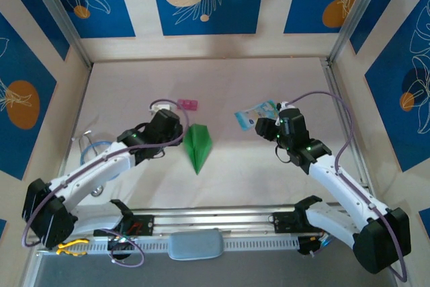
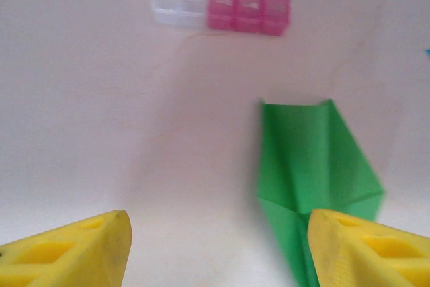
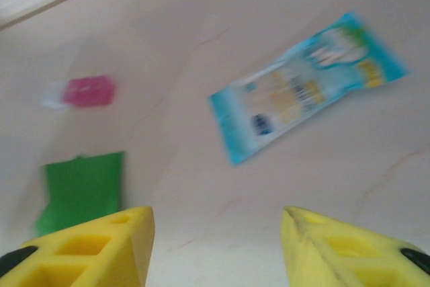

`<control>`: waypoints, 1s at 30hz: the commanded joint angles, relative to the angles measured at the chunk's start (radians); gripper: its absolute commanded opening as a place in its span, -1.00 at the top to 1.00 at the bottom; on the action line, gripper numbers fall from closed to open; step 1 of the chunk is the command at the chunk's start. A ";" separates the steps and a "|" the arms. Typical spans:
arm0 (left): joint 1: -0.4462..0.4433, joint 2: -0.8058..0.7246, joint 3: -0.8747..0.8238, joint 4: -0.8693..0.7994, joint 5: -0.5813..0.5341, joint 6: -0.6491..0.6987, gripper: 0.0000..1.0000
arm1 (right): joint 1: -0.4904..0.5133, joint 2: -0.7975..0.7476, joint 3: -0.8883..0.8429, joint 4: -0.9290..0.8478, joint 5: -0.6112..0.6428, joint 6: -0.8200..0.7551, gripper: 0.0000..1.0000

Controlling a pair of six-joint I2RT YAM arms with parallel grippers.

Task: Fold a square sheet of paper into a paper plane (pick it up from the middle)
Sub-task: Reset both arms

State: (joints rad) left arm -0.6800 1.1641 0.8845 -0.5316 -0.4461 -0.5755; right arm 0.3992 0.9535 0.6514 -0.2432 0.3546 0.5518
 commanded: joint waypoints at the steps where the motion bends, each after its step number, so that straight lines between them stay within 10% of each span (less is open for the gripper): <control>1: 0.068 -0.064 -0.082 0.106 0.016 0.109 -0.41 | -0.030 0.009 -0.073 0.058 0.231 -0.098 -0.08; 7: 0.233 -0.098 -0.202 0.202 0.128 0.175 -0.31 | -0.152 0.061 -0.122 0.190 0.203 -0.229 -0.10; 18: 0.432 -0.039 -0.324 0.540 0.019 0.435 -0.88 | -0.356 0.298 -0.221 0.634 -0.070 -0.429 -0.15; 30: 0.534 0.262 -0.403 1.099 0.153 0.616 -0.99 | -0.381 0.469 -0.241 0.973 -0.307 -0.489 -0.16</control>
State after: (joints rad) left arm -0.1745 1.3994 0.4870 0.3565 -0.3538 -0.0143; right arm 0.0246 1.3796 0.4232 0.5705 0.1261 0.0792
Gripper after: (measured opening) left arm 0.993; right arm 0.579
